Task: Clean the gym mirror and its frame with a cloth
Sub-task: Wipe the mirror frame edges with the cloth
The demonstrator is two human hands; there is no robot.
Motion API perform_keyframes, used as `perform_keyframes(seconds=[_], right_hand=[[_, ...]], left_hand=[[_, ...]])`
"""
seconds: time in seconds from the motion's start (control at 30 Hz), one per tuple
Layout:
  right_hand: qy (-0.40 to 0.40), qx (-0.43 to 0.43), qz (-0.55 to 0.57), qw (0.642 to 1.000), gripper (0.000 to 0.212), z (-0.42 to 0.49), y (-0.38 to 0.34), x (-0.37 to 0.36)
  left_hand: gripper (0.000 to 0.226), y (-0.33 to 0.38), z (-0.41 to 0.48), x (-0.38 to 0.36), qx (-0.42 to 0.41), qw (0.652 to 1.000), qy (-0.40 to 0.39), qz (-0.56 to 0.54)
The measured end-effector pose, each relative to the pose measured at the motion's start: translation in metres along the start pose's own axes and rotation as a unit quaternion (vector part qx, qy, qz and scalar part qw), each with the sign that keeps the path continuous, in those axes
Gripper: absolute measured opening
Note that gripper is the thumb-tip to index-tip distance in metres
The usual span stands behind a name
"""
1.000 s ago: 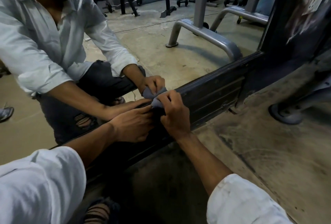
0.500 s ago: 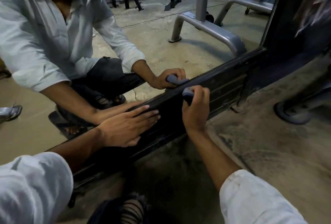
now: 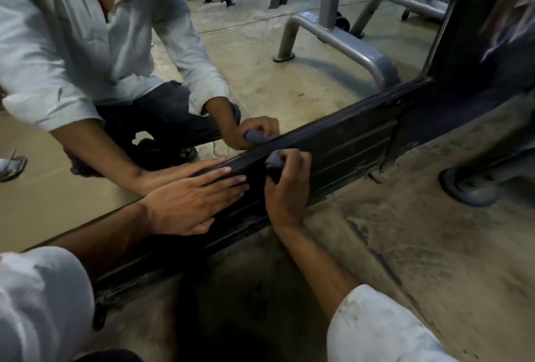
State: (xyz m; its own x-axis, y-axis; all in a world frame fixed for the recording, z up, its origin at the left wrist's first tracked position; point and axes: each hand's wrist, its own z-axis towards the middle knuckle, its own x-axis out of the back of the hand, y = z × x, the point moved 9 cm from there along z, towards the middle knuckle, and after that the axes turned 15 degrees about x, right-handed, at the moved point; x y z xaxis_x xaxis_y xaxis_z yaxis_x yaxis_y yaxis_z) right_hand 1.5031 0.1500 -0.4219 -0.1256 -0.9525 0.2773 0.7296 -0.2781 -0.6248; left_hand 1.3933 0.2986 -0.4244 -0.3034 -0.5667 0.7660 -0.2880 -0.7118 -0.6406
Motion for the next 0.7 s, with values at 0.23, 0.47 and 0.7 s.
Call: perform_keyframes(seconds=[0.23, 0.47, 0.7], right_hand=[[-0.038, 0.059, -0.081, 0.994, 0.028, 0.038, 0.011, 0.024], [-0.198, 0.17, -0.163, 0.951, 0.043, 0.063, 0.001, 0.011], [-0.222, 0.137, -0.213, 0.942, 0.041, 0.078, 0.018, 0.018]], left_hand=[[0.077, 0.005, 0.013, 0.009, 0.006, 1.0, 0.001, -0.005], [0.07, 0.006, 0.1, 0.029, 0.009, 0.998, 0.034, 0.057], [0.067, 0.021, 0.123, 0.026, 0.0, 0.996, 0.082, 0.027]])
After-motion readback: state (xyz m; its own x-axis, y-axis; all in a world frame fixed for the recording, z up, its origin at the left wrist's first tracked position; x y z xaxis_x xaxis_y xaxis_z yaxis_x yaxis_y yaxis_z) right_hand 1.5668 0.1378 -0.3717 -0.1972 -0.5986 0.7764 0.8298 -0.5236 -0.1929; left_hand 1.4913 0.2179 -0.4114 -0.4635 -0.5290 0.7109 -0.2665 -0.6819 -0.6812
